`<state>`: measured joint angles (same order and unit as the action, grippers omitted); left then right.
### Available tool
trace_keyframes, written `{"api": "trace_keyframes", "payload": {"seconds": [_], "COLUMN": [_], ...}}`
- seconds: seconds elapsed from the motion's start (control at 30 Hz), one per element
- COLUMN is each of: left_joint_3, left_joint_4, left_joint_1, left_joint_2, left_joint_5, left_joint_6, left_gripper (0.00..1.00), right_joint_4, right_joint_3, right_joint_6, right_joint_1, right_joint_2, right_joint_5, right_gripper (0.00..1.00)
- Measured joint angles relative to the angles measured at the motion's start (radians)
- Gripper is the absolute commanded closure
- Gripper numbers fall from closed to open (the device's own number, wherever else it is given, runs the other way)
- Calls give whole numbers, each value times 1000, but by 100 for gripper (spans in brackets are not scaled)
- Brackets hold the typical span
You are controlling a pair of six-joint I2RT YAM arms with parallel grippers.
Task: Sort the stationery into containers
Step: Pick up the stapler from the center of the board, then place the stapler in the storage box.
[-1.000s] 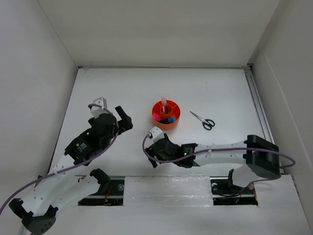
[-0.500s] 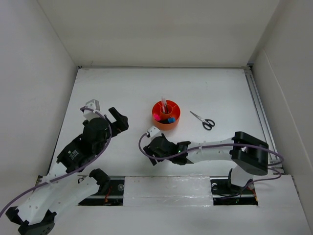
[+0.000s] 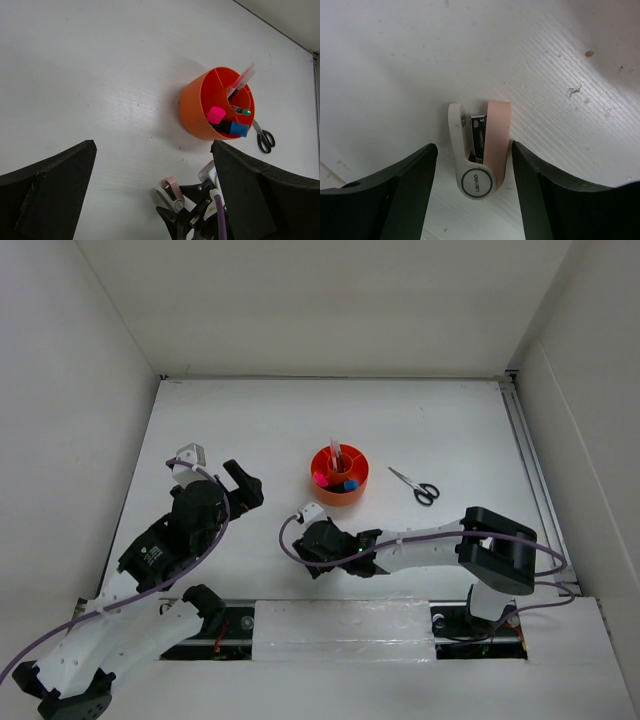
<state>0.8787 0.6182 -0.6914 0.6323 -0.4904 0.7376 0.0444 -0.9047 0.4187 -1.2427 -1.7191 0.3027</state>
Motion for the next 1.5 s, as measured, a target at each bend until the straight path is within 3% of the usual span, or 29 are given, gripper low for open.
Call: {"api": "trace_keyframes", "payload": {"seconds": [0.13,0.2,0.33,0.5,0.73,0.93,1.07,1.2,1.37,1.5], "left_joint_3": [0,0,0,0,0,0,0,0,0,0], "left_joint_4": [0,0,0,0,1,17,23,26,27,27], "left_joint_1": [0,0,0,0,0,0,0,0,0,0], "left_joint_2": [0,-1,-1,-1,-11,-21,-23,-28,-28,-28], "left_joint_5": [0,0,0,0,-18,-62,-70,-72,-72,-72], "left_joint_6": [0,0,0,0,5,32,37,38,38,38], "left_gripper": [0,0,0,0,0,0,0,0,0,0], "right_joint_4": [0,0,3,7,56,113,121,152,189,182], "right_joint_3": [0,0,-2,-3,1,3,-11,-43,-142,-202], "right_joint_6": [3,4,9,20,30,30,22,0,-40,-56], "right_joint_1": [5,6,7,7,7,49,203,409,594,661], "right_joint_2": [-2,-2,-3,-3,50,325,492,550,497,403], "right_joint_5": [0,1,1,5,7,20,26,24,-12,-31], "right_gripper": [39,51,63,99,100,100,100,100,100,100]}}
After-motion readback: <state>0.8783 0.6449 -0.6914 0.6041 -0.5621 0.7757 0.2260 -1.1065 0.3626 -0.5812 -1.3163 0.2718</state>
